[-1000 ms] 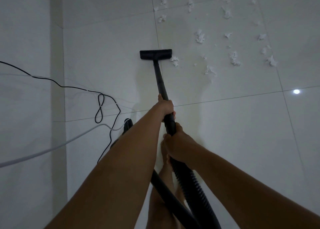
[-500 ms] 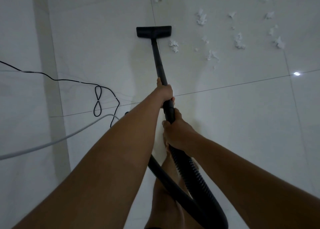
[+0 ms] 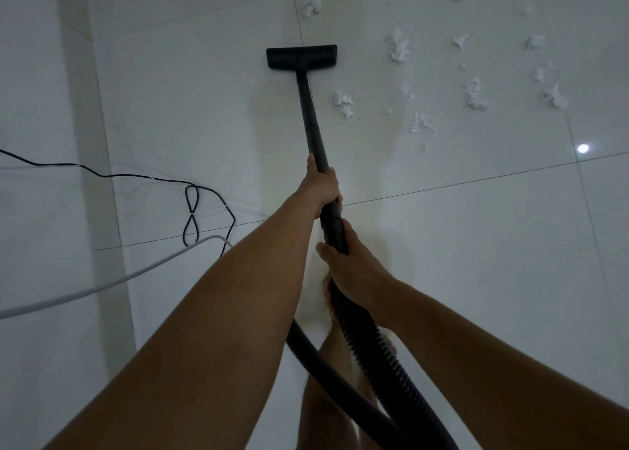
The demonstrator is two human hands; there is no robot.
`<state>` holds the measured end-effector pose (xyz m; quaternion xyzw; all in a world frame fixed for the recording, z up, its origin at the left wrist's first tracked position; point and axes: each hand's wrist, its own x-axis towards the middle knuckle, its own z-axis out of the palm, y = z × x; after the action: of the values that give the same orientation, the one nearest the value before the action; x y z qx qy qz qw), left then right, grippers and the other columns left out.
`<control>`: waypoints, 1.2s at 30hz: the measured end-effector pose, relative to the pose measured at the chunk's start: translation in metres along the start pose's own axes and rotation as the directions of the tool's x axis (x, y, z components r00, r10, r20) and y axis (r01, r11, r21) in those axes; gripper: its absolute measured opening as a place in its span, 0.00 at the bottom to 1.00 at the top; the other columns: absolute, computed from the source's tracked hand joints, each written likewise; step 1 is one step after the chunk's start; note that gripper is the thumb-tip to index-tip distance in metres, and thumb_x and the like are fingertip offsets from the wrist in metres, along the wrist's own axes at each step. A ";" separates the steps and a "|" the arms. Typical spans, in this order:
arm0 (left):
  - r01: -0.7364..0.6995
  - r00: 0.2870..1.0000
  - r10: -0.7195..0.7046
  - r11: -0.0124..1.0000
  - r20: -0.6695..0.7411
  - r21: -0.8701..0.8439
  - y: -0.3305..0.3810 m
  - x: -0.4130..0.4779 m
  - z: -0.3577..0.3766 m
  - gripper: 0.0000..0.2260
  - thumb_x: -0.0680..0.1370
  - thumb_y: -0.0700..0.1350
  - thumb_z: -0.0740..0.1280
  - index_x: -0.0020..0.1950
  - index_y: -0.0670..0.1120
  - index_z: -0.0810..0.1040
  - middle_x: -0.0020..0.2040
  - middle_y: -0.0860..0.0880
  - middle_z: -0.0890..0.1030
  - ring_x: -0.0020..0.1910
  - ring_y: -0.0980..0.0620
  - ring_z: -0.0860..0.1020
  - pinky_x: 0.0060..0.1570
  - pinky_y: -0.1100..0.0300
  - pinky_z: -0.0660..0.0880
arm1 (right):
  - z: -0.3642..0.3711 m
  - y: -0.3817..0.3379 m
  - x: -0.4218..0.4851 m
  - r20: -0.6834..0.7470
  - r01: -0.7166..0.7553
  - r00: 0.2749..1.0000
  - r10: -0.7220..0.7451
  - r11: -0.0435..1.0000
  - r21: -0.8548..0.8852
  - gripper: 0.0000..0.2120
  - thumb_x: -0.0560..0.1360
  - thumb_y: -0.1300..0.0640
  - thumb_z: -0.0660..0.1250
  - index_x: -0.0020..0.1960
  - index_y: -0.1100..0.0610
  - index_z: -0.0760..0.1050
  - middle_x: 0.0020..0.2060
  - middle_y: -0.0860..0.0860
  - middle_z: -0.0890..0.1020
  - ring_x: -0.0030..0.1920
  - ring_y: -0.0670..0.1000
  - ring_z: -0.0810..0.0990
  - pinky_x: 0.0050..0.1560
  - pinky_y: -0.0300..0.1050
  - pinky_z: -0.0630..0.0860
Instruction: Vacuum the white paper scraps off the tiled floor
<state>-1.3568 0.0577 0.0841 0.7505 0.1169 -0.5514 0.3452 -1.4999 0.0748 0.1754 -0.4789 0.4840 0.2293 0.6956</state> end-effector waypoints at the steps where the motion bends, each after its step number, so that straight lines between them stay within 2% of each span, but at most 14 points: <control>1: -0.002 1.000 0.002 1.000 -0.001 -0.015 0.001 -0.001 0.000 0.29 0.87 0.49 0.54 0.82 0.65 0.40 0.41 0.44 0.75 0.32 0.52 0.73 0.34 0.56 0.79 | -0.001 -0.001 -0.002 0.010 0.010 1.000 -0.010 0.999 0.032 0.24 0.85 0.50 0.61 0.77 0.35 0.58 0.38 0.59 0.79 0.31 0.55 0.80 0.34 0.51 0.84; 4: -0.004 1.000 0.003 0.998 -0.014 -0.070 0.001 -0.004 0.002 0.29 0.87 0.50 0.55 0.82 0.65 0.43 0.40 0.45 0.75 0.32 0.53 0.74 0.27 0.60 0.77 | -0.003 0.000 -0.004 0.030 -0.008 1.000 0.005 0.993 0.115 0.22 0.85 0.49 0.60 0.75 0.33 0.60 0.37 0.60 0.79 0.33 0.57 0.81 0.41 0.58 0.86; 8: 0.014 1.000 -0.014 0.994 0.004 -0.111 -0.002 -0.008 0.008 0.27 0.87 0.50 0.55 0.82 0.65 0.45 0.45 0.44 0.78 0.38 0.50 0.80 0.36 0.54 0.82 | 0.000 0.004 -0.001 -0.071 0.009 0.997 -0.011 1.000 -0.024 0.21 0.85 0.46 0.57 0.76 0.34 0.60 0.37 0.52 0.79 0.32 0.51 0.78 0.47 0.56 0.84; 10: 0.022 1.000 -0.021 0.995 0.011 -0.099 -0.002 -0.010 0.010 0.27 0.87 0.51 0.55 0.82 0.65 0.45 0.47 0.44 0.78 0.40 0.49 0.81 0.38 0.52 0.83 | 0.002 0.006 0.000 -0.114 0.010 0.993 -0.017 0.998 -0.062 0.22 0.85 0.46 0.57 0.77 0.34 0.59 0.39 0.51 0.79 0.32 0.49 0.79 0.41 0.51 0.84; 12: 0.033 0.999 -0.031 0.994 0.014 -0.103 -0.001 -0.011 0.011 0.27 0.87 0.50 0.55 0.82 0.66 0.46 0.44 0.44 0.76 0.35 0.51 0.78 0.32 0.56 0.82 | 0.004 0.007 0.000 -0.130 0.010 0.991 -0.019 0.997 -0.074 0.22 0.85 0.46 0.58 0.77 0.34 0.60 0.38 0.50 0.80 0.30 0.48 0.79 0.34 0.45 0.80; 15: 0.019 1.000 -0.019 0.999 0.003 -0.045 0.002 -0.008 0.012 0.27 0.87 0.49 0.54 0.82 0.64 0.45 0.39 0.45 0.74 0.30 0.53 0.72 0.24 0.63 0.76 | 0.003 0.005 -0.001 -0.127 0.013 0.992 -0.018 0.999 -0.042 0.20 0.84 0.48 0.59 0.75 0.36 0.62 0.38 0.52 0.81 0.29 0.50 0.80 0.34 0.47 0.83; 16: 0.013 1.000 -0.013 1.000 0.000 -0.026 0.003 -0.007 0.013 0.27 0.87 0.49 0.53 0.82 0.64 0.44 0.39 0.45 0.74 0.30 0.53 0.72 0.25 0.62 0.76 | 0.002 0.004 -0.001 -0.129 0.017 0.991 -0.023 0.999 -0.051 0.20 0.84 0.48 0.60 0.75 0.37 0.62 0.37 0.52 0.81 0.27 0.48 0.79 0.30 0.44 0.82; 18: 0.011 1.000 -0.011 1.000 -0.006 0.007 0.006 -0.006 0.015 0.28 0.87 0.49 0.53 0.83 0.63 0.43 0.39 0.45 0.74 0.30 0.53 0.72 0.28 0.58 0.77 | -0.002 0.004 -0.001 -0.140 0.029 0.989 -0.040 0.996 -0.086 0.22 0.84 0.50 0.59 0.76 0.37 0.62 0.36 0.52 0.80 0.20 0.43 0.76 0.21 0.35 0.73; 20: 0.014 1.000 -0.014 1.000 -0.006 0.028 0.009 -0.006 0.017 0.28 0.88 0.49 0.53 0.83 0.63 0.42 0.37 0.45 0.74 0.30 0.52 0.72 0.30 0.57 0.77 | -0.006 0.001 -0.001 -0.146 0.033 0.988 -0.049 0.994 -0.105 0.23 0.85 0.51 0.59 0.78 0.38 0.60 0.36 0.52 0.79 0.16 0.40 0.74 0.17 0.31 0.68; 25: 0.006 1.000 -0.006 0.998 0.005 0.067 0.025 0.001 0.013 0.28 0.88 0.50 0.52 0.83 0.62 0.40 0.37 0.44 0.75 0.30 0.51 0.73 0.30 0.56 0.76 | -0.010 -0.020 0.003 -0.130 -0.020 0.991 0.011 0.997 -0.069 0.23 0.86 0.48 0.57 0.78 0.36 0.57 0.37 0.55 0.78 0.16 0.43 0.74 0.20 0.35 0.71; 28: 0.006 1.000 -0.007 0.998 0.006 0.062 0.038 0.011 0.009 0.28 0.88 0.50 0.52 0.82 0.63 0.39 0.37 0.44 0.75 0.29 0.51 0.73 0.29 0.57 0.76 | -0.011 -0.033 0.013 -0.129 -0.010 0.992 -0.005 0.993 -0.115 0.24 0.86 0.48 0.56 0.80 0.37 0.55 0.38 0.53 0.79 0.26 0.47 0.77 0.26 0.41 0.76; 30: 0.005 1.000 -0.005 0.998 0.003 0.058 0.046 0.021 0.007 0.29 0.88 0.50 0.52 0.82 0.63 0.38 0.37 0.44 0.75 0.28 0.52 0.73 0.28 0.57 0.76 | -0.012 -0.040 0.024 -0.127 0.002 0.992 -0.021 0.989 -0.147 0.25 0.86 0.48 0.55 0.80 0.38 0.53 0.40 0.53 0.80 0.28 0.48 0.77 0.28 0.41 0.76; 33: -0.001 1.000 0.001 0.999 -0.004 0.051 0.059 0.036 0.004 0.28 0.88 0.50 0.52 0.82 0.63 0.39 0.38 0.44 0.75 0.28 0.52 0.72 0.30 0.56 0.77 | -0.015 -0.050 0.041 -0.146 0.005 0.989 -0.027 0.989 -0.150 0.25 0.86 0.47 0.55 0.80 0.37 0.53 0.40 0.52 0.80 0.28 0.47 0.77 0.27 0.41 0.75; 36: -0.009 1.000 0.010 0.998 -0.011 0.057 0.071 0.050 0.003 0.28 0.88 0.51 0.52 0.82 0.64 0.40 0.38 0.44 0.75 0.27 0.52 0.72 0.26 0.58 0.75 | -0.020 -0.057 0.056 -0.159 0.012 0.987 -0.030 0.993 -0.114 0.25 0.86 0.47 0.56 0.80 0.35 0.54 0.39 0.53 0.80 0.24 0.45 0.77 0.24 0.37 0.74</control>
<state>-1.3018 -0.0067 0.0654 0.7635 0.0996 -0.5487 0.3258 -1.4405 0.0247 0.1495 -0.5395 0.5196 0.2094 0.6286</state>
